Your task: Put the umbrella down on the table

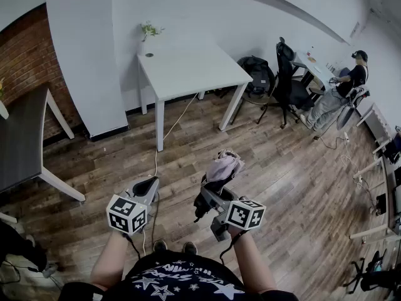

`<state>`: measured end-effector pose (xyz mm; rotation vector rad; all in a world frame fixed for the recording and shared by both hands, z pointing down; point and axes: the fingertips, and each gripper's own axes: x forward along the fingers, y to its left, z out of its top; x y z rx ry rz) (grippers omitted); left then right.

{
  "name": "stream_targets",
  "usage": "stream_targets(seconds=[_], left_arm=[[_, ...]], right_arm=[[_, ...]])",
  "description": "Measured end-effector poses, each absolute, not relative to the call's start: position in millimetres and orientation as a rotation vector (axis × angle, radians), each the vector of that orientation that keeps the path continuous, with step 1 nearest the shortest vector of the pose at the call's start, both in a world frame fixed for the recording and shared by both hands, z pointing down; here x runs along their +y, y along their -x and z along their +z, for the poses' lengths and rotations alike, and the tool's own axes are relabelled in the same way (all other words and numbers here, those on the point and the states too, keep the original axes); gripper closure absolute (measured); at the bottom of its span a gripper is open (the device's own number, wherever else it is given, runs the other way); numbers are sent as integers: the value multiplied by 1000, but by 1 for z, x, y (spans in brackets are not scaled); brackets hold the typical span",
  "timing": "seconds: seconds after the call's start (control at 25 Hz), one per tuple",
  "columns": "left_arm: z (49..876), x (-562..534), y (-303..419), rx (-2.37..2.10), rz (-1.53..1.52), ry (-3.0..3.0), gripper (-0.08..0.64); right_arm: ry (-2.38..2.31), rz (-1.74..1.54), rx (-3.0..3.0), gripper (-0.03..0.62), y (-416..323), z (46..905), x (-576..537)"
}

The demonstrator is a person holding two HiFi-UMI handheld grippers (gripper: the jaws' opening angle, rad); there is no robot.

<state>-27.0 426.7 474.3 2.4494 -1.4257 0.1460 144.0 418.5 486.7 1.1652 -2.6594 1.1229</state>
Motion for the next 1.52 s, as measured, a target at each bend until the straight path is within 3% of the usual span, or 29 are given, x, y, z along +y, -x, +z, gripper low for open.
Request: stream_targets(seconds=[0.6, 1.08, 1.52], left_arm=[[483, 436, 41, -1414, 142, -2420, 557], [495, 430, 119, -1455, 168, -2371, 557], [511, 387, 117, -1429, 202, -2372, 557]], right_arm=[[-1135, 1142, -2651, 348, -125, 493, 420], [-1216, 1191, -2613, 347, -91, 506, 412], [-1205, 1215, -2586, 347, -99, 523, 353]])
